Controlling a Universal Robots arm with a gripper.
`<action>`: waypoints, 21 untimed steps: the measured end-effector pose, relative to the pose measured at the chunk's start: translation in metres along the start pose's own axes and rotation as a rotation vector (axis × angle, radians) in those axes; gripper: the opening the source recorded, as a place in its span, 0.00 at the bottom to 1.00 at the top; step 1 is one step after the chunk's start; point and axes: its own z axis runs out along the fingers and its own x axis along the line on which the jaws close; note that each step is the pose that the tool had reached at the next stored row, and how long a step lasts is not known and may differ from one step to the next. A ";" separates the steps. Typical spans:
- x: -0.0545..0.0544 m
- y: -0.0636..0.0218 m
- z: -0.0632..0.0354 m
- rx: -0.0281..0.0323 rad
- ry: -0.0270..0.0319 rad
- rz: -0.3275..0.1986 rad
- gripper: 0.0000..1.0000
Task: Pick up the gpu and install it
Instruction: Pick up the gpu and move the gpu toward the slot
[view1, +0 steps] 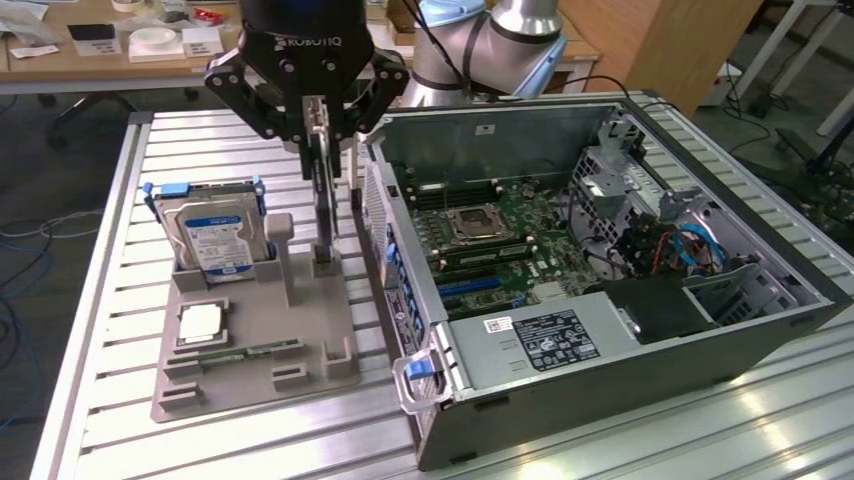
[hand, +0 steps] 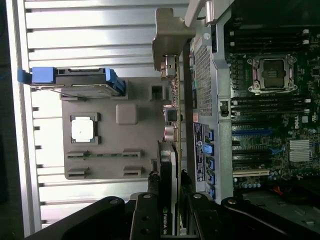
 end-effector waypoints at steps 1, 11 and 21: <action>0.000 0.0000 -0.0001 0.0000 0.0000 0.000 0.27; -0.001 0.0001 -0.0008 0.0001 0.0001 0.000 0.27; -0.003 0.0003 -0.0011 -0.0001 -0.0001 0.000 0.27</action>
